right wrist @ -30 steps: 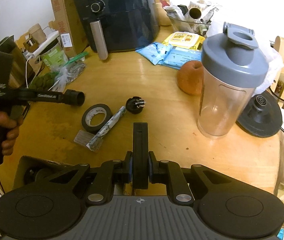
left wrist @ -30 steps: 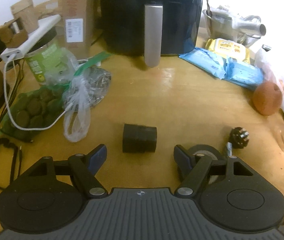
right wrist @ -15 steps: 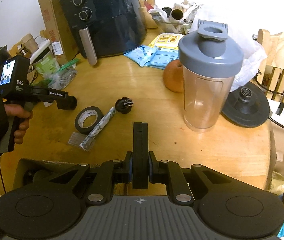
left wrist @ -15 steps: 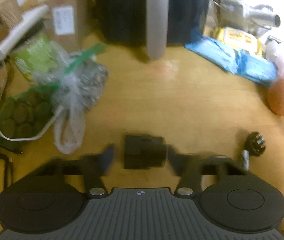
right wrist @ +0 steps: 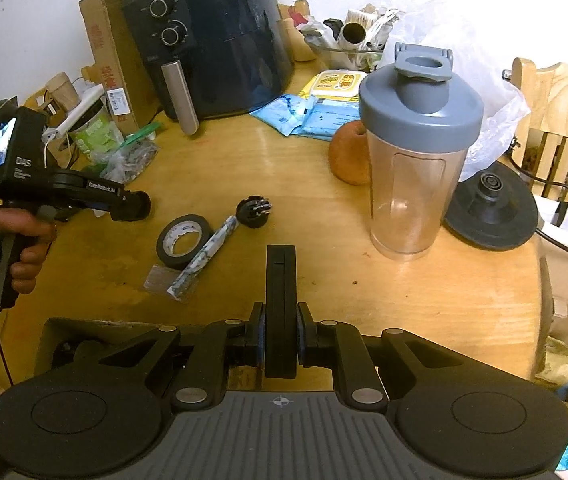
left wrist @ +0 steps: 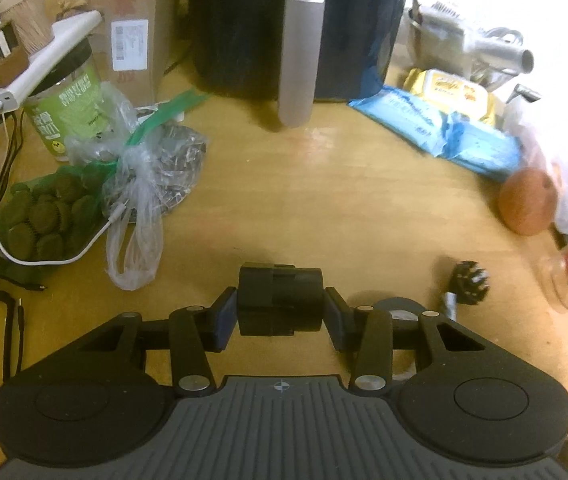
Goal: Organize rigid objects
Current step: 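Carry the hex cylinder and block into the box and open both tools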
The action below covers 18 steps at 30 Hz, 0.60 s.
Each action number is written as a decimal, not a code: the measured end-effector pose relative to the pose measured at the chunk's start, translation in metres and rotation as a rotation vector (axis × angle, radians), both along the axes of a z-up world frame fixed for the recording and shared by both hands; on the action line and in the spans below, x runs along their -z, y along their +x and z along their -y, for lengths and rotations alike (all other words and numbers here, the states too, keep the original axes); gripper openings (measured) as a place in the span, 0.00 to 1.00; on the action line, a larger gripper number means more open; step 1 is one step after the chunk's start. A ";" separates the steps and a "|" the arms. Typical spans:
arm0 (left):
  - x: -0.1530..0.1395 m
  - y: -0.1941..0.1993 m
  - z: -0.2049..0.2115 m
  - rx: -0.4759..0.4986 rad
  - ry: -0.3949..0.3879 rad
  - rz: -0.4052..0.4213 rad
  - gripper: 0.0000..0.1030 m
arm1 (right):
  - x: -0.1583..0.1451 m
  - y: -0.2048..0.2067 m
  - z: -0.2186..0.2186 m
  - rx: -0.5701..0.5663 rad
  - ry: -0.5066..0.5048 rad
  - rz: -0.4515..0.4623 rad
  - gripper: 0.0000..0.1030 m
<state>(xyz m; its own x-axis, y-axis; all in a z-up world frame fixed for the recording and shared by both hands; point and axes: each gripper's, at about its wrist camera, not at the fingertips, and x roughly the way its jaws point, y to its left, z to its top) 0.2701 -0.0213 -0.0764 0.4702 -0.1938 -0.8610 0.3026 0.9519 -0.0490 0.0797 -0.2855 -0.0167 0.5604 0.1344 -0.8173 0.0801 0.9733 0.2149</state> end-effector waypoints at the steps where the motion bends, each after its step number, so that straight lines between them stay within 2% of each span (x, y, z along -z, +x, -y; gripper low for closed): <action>1: -0.003 -0.003 -0.001 0.001 -0.005 0.003 0.43 | 0.000 0.000 -0.001 -0.002 0.003 0.000 0.17; 6: -0.020 -0.019 -0.003 0.003 -0.018 0.017 0.43 | -0.002 0.000 -0.009 -0.019 0.017 0.006 0.17; 18: -0.051 -0.062 -0.015 0.006 -0.103 0.029 0.43 | -0.003 0.000 -0.032 -0.081 0.032 0.007 0.17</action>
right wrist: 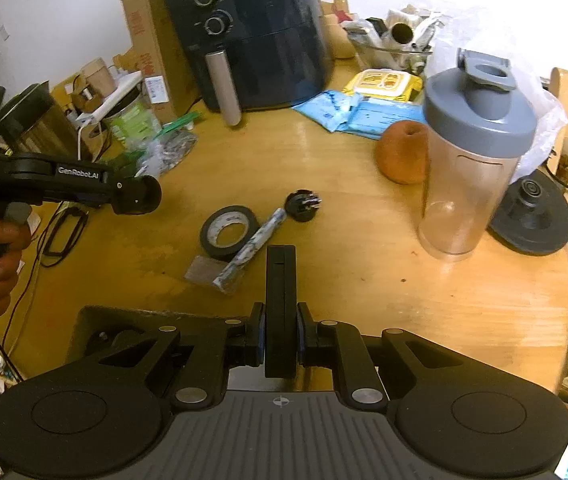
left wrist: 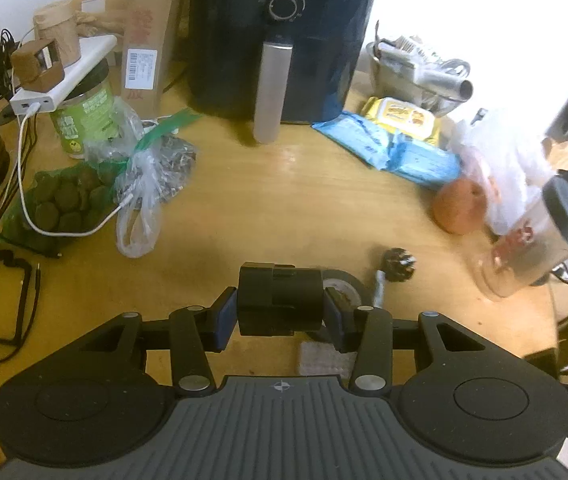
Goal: Organize rigid objects
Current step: 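Carry the hex cylinder and block into the box and open both tools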
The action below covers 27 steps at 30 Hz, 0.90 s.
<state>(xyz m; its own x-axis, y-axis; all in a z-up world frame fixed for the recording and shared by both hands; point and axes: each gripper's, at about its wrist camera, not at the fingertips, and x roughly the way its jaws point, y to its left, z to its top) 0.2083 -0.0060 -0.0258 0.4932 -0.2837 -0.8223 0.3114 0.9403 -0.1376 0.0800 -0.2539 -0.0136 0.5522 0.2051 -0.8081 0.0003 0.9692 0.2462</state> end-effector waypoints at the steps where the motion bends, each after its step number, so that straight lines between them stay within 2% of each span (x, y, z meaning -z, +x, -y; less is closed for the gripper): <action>1: -0.002 -0.003 -0.001 0.001 -0.007 0.001 0.43 | 0.000 0.000 -0.002 -0.005 0.001 0.000 0.17; 12: -0.016 -0.047 -0.012 0.035 -0.078 -0.021 0.43 | 0.002 -0.002 -0.017 -0.041 0.008 -0.007 0.17; 22: -0.011 -0.082 -0.018 0.060 -0.127 -0.089 0.43 | 0.004 -0.007 -0.025 -0.058 0.015 -0.015 0.17; 27: -0.009 -0.095 -0.017 0.087 -0.187 -0.097 0.43 | 0.004 -0.010 -0.029 -0.062 0.014 -0.016 0.17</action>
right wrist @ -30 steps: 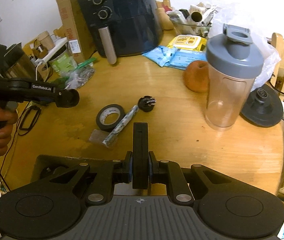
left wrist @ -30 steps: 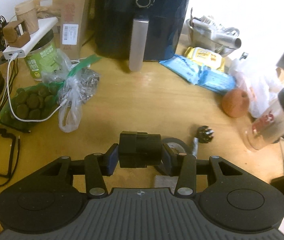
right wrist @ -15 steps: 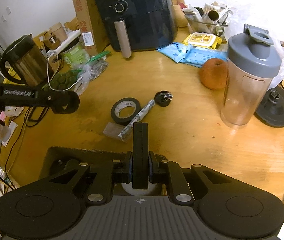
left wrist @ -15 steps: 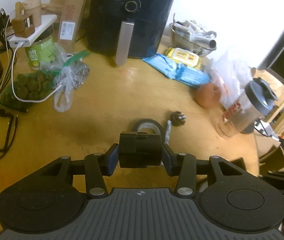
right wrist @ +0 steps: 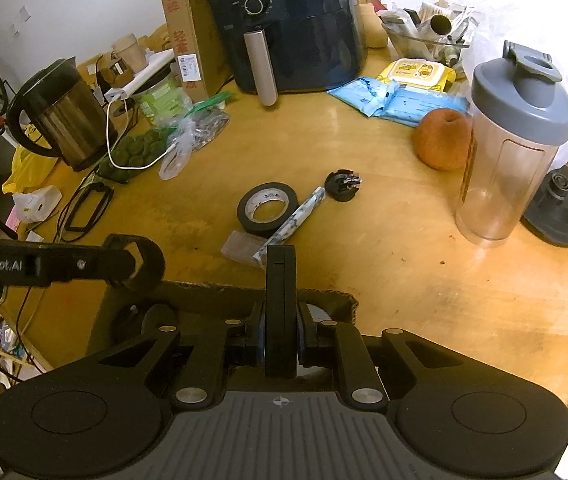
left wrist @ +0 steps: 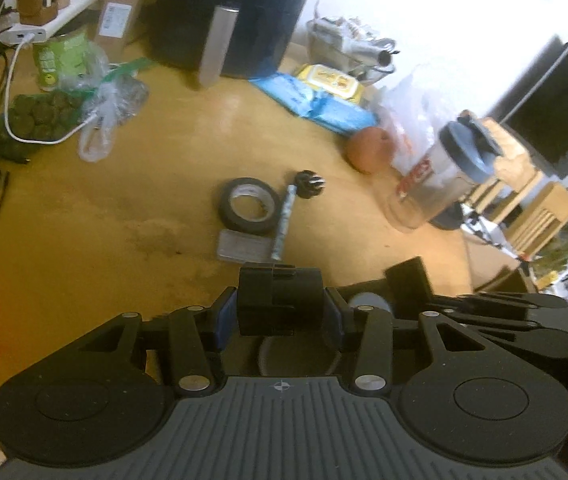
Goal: Organize rigid objects
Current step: 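Carry the hex cylinder and block into the box and open both tools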
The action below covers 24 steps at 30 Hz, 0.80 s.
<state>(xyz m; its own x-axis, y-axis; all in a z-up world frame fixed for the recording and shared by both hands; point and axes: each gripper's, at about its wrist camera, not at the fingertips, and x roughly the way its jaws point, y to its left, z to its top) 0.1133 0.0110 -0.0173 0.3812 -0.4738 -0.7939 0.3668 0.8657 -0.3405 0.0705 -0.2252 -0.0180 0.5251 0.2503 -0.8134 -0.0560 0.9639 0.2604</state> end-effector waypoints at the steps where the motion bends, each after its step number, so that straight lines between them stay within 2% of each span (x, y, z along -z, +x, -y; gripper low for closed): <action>1: 0.001 -0.002 0.001 0.007 -0.015 0.003 0.43 | 0.000 -0.001 -0.001 -0.002 0.000 -0.001 0.17; 3: 0.002 -0.007 0.003 0.020 -0.038 0.012 0.45 | 0.001 -0.002 -0.002 -0.006 -0.002 -0.005 0.17; 5: 0.002 -0.014 0.005 0.014 -0.033 0.026 0.53 | 0.002 -0.004 -0.004 -0.010 -0.005 -0.009 0.17; 7: 0.001 -0.020 0.006 0.005 -0.011 0.042 0.55 | 0.003 -0.007 -0.004 -0.012 -0.006 -0.014 0.17; 10: 0.003 -0.029 0.004 -0.020 0.053 0.052 0.63 | 0.005 -0.012 -0.004 -0.012 -0.005 -0.022 0.17; 15: 0.007 -0.042 -0.004 -0.058 0.109 0.052 0.63 | 0.005 -0.020 -0.006 -0.012 -0.005 -0.027 0.17; 24: 0.005 -0.063 -0.019 -0.122 0.134 0.062 0.63 | -0.006 -0.033 -0.012 -0.027 -0.010 -0.003 0.17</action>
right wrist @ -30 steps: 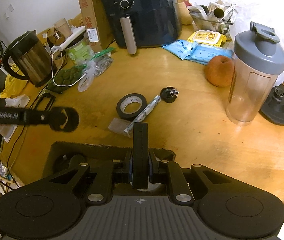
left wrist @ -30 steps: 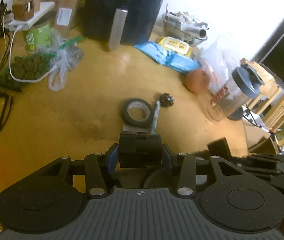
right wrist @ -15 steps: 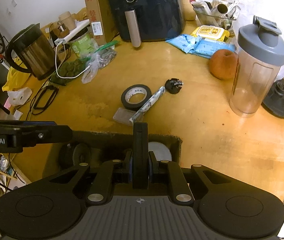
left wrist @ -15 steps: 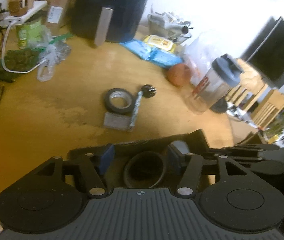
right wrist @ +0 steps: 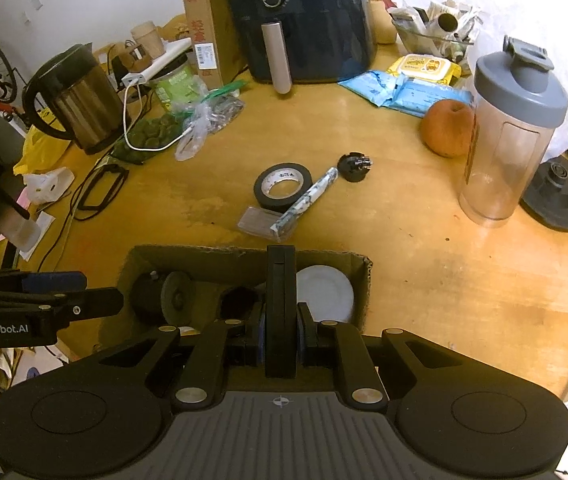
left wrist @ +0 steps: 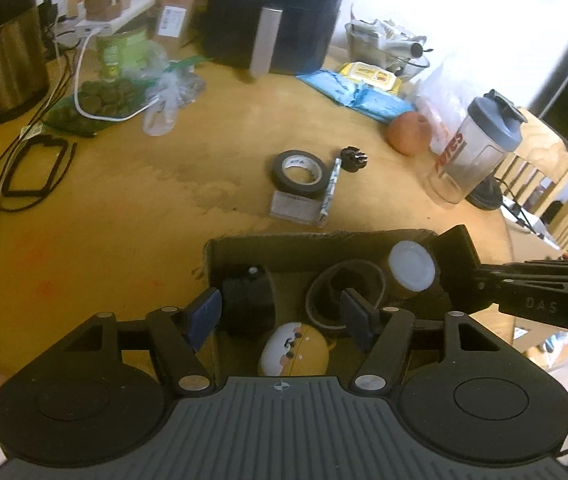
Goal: Organize rigid objects
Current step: 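Carry the hex cylinder and block into the box and open both tools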
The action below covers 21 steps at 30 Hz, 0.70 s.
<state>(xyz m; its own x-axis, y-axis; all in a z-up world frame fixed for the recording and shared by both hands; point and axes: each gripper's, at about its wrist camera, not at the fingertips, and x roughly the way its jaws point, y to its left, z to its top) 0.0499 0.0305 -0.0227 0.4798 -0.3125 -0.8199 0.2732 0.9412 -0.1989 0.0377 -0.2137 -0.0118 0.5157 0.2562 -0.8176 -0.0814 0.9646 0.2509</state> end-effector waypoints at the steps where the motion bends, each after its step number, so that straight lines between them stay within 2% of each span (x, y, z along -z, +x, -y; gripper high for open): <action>1: 0.000 -0.002 -0.001 -0.005 -0.002 -0.002 0.63 | 0.000 0.000 -0.001 -0.004 -0.002 -0.001 0.17; 4: 0.001 -0.008 -0.003 -0.011 -0.002 -0.006 0.63 | 0.006 -0.001 -0.007 -0.028 -0.024 -0.041 0.19; 5: 0.001 -0.010 -0.004 -0.012 -0.005 -0.009 0.63 | 0.009 -0.001 -0.010 -0.038 -0.041 -0.058 0.33; 6: 0.001 -0.012 -0.004 -0.013 -0.007 -0.013 0.63 | 0.011 -0.003 -0.013 -0.047 -0.052 -0.064 0.56; 7: 0.002 -0.014 -0.005 -0.015 -0.007 -0.015 0.63 | 0.012 -0.005 -0.016 -0.056 -0.061 -0.063 0.66; 8: 0.002 -0.017 -0.006 -0.017 -0.008 -0.018 0.63 | 0.013 -0.008 -0.019 -0.063 -0.073 -0.057 0.82; 9: 0.003 -0.019 -0.007 -0.019 -0.008 -0.020 0.63 | 0.012 -0.010 -0.022 -0.068 -0.082 -0.051 0.89; 12: 0.005 -0.024 -0.010 -0.028 -0.008 -0.034 0.63 | 0.014 -0.013 -0.030 -0.090 -0.100 -0.053 0.95; 21: 0.009 -0.035 -0.014 -0.039 0.012 -0.051 0.63 | 0.018 -0.020 -0.034 -0.064 -0.142 -0.062 1.00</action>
